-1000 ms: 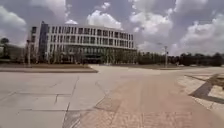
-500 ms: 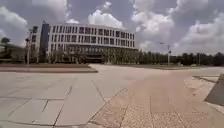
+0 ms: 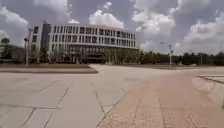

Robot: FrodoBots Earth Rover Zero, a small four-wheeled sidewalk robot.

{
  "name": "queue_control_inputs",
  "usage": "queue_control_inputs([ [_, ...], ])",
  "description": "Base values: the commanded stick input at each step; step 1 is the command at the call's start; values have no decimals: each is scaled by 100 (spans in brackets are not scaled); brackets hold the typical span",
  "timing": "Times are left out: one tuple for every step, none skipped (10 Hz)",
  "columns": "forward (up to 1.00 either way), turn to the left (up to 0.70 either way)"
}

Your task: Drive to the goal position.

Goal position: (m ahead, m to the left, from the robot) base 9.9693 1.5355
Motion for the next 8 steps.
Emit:
queue_control_inputs([
  [70, 1],
  [70, 1],
  [70, 1],
  [70, 1],
  [70, 1],
  [70, 1],
  [70, 1],
  [70, 1],
])
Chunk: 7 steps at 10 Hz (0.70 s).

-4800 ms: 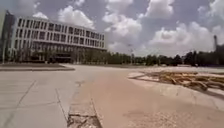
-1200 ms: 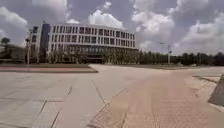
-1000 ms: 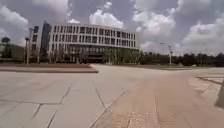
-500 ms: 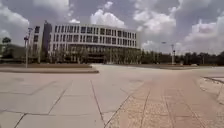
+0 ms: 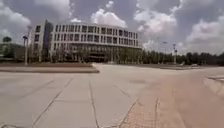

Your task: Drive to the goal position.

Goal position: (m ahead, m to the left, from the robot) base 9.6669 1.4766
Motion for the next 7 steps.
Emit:
queue_control_inputs([
  [70, 1],
  [70, 1],
  [70, 1],
  [70, 1],
  [70, 1],
  [70, 1],
  [70, 1],
])
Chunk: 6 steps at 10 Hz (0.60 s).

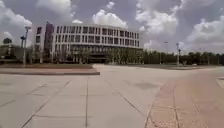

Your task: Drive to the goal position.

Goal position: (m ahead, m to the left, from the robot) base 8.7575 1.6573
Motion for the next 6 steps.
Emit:
queue_control_inputs([
  [70, -7],
  [70, -15],
  [70, -23],
  [70, -31],
  [70, 1],
  [70, 1],
])
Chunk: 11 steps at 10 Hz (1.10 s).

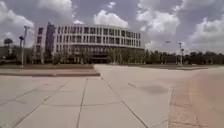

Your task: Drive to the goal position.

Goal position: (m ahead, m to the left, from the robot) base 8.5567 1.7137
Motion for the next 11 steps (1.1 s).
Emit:
queue_control_inputs([
  [70, 1],
  [70, 1],
  [70, 1],
  [70, 1],
  [70, 1],
  [70, 1],
  [70, 1],
  [70, 1],
  [70, 1],
  [70, 1],
  [70, 1],
])
